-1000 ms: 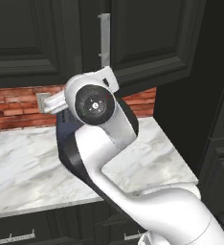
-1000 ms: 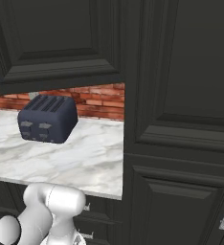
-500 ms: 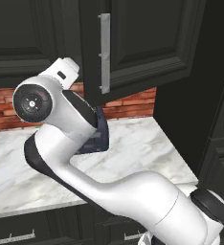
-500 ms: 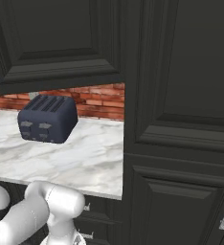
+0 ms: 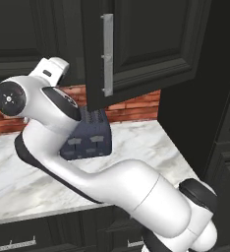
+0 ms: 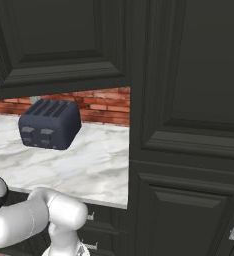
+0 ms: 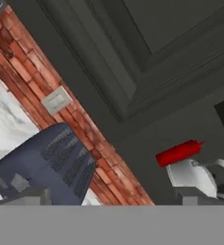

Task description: The dining table condiment station is running low on ketchup. Refill the condiment station by opening the cabinet and taking the ketchup from the cabinet and placing it on the dining table.

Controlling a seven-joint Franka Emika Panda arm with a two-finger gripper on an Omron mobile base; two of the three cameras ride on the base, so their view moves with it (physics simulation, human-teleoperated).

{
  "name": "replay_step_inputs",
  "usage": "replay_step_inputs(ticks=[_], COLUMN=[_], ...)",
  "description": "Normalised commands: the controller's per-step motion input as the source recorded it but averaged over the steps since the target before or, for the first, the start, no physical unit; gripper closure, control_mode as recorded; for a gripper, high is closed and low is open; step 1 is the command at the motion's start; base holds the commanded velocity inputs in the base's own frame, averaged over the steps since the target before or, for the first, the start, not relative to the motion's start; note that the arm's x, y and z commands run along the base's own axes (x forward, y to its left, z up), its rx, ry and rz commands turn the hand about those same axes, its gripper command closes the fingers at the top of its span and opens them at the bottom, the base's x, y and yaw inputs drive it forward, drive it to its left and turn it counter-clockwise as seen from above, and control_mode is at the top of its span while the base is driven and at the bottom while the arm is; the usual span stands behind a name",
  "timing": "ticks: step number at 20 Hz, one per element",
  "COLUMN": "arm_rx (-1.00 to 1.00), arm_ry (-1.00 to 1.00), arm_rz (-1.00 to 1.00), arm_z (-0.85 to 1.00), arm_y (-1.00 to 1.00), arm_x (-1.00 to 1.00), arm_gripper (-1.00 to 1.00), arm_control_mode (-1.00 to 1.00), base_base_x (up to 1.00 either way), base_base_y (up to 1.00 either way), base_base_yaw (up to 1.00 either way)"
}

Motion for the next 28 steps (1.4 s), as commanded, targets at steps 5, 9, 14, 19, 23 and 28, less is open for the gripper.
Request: replay_step_inputs(ticks=[5,9,14,19,23,28], arm_rx=[-0.23,-0.23,-0.19,-0.16,-0.13,-0.12], arm_ry=[0.09,0.06,0.06,0.03,0.00,0.00], arm_rz=[-0.08,-0.08,-0.08,-0.07,-0.10,-0.12], arm_z=[-0.15,0.00,-0.03,-0.01,0.00,0.00], arm_y=[0.00,-0.06,-0.24,-0.43,-0.55,-0.53], arm_x=[0.62,0.47,0.37,0.11,0.00,-0.03], arm_gripper=[-1.00,-1.00,-1.00,-1.00,-1.00,-1.00], arm_control_mode=[-1.00,-1.00,-1.00,-1.00,-1.00,-1.00], base_base_x=[0.00,0.00,0.00,0.00,0.00,0.00], base_base_y=[0.00,0.00,0.00,0.00,0.00,0.00], base_base_yaw=[0.00,0.00,0.00,0.00,0.00,0.00])
